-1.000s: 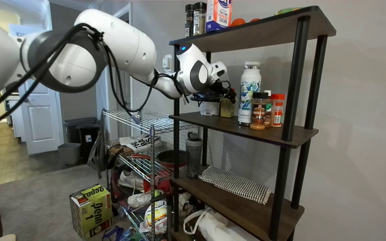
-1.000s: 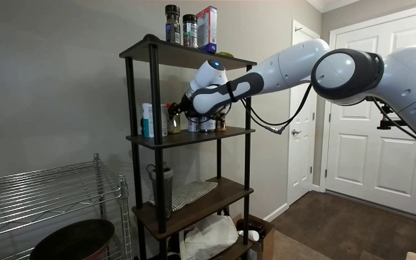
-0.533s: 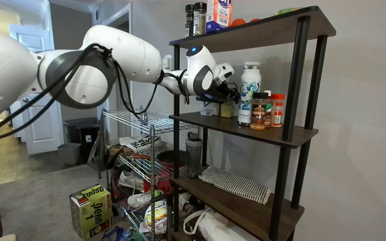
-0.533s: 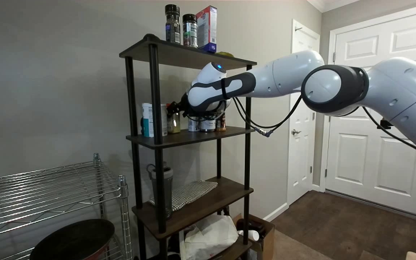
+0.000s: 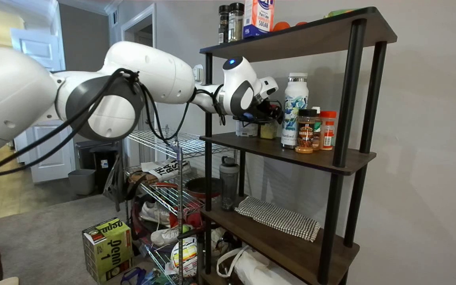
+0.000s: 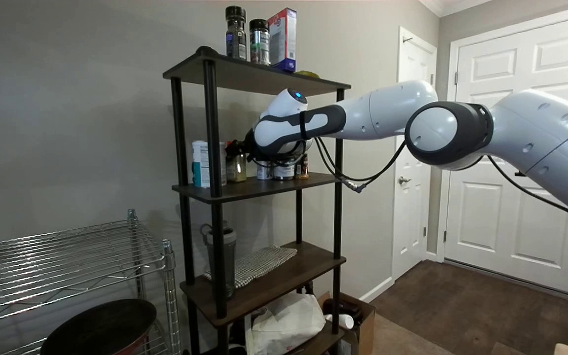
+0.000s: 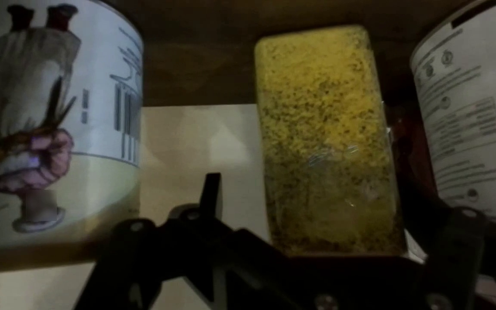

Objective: Put the spice bottle on the top shelf

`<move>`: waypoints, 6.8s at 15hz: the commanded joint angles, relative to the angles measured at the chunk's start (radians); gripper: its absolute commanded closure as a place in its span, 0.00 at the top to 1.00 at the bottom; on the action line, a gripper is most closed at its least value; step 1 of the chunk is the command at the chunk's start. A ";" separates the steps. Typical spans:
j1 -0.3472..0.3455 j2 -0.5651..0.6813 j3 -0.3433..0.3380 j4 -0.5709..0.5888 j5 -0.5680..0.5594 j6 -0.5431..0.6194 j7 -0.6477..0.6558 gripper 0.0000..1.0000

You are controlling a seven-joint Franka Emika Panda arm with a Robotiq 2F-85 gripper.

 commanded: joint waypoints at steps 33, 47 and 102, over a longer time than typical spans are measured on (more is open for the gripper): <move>0.000 -0.229 -0.099 -0.409 0.067 0.289 0.005 0.39; -0.162 -0.523 0.100 -0.911 0.082 0.521 -0.027 0.39; -1.217 -0.728 1.038 -1.167 0.248 0.344 -0.137 0.39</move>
